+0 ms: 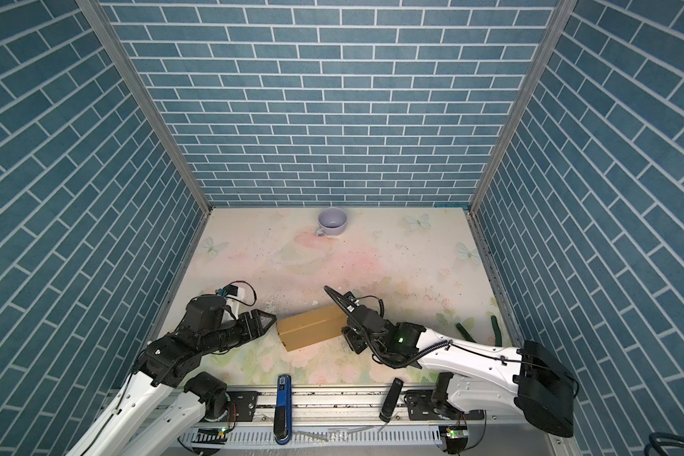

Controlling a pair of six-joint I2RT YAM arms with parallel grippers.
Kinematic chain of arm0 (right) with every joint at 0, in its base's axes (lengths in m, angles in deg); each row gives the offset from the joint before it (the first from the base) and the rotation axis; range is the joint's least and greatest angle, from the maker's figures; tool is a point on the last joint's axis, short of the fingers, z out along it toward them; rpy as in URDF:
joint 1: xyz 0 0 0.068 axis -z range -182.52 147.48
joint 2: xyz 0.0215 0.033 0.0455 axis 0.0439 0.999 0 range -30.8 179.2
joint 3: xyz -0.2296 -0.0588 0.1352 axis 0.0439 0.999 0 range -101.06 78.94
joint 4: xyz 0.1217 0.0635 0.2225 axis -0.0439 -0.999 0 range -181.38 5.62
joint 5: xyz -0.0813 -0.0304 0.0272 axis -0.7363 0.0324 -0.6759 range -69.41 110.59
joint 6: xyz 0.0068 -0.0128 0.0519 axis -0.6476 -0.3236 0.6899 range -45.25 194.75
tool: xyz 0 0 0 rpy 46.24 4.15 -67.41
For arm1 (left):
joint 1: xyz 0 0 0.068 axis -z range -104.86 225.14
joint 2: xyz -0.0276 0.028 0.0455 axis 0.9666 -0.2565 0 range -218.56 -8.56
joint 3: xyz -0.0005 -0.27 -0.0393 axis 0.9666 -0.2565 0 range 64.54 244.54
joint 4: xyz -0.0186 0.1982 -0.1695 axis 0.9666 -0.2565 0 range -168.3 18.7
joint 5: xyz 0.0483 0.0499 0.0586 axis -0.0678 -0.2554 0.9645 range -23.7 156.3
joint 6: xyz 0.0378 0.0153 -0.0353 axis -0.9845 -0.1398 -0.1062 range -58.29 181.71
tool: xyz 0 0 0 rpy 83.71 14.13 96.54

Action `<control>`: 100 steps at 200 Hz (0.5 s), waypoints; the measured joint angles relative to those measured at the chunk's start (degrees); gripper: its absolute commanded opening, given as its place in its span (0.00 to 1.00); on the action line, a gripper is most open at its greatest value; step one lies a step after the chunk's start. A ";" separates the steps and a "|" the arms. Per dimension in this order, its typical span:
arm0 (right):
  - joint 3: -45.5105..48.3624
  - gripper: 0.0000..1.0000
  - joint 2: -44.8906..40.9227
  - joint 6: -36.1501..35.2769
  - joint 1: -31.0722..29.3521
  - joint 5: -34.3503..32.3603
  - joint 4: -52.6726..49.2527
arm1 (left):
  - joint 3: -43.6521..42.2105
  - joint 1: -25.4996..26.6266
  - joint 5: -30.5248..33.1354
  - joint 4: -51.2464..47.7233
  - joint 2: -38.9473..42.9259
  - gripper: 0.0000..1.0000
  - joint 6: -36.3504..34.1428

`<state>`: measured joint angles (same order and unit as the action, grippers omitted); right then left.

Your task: Fold the paper box

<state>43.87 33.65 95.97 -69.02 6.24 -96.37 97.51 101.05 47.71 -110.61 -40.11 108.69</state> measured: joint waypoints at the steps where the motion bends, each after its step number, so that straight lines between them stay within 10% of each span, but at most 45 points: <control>1: 0.00 0.61 0.00 0.00 0.00 0.02 0.00 | -0.04 0.00 -0.02 0.09 0.00 0.71 0.04; 100: 0.00 0.60 0.70 0.02 0.00 0.02 0.00 | -4.13 2.27 -2.08 4.24 0.79 0.69 2.80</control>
<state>43.87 34.34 95.99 -69.02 6.27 -96.37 93.38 103.32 45.64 -106.37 -39.32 111.49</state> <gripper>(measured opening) 0.601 0.692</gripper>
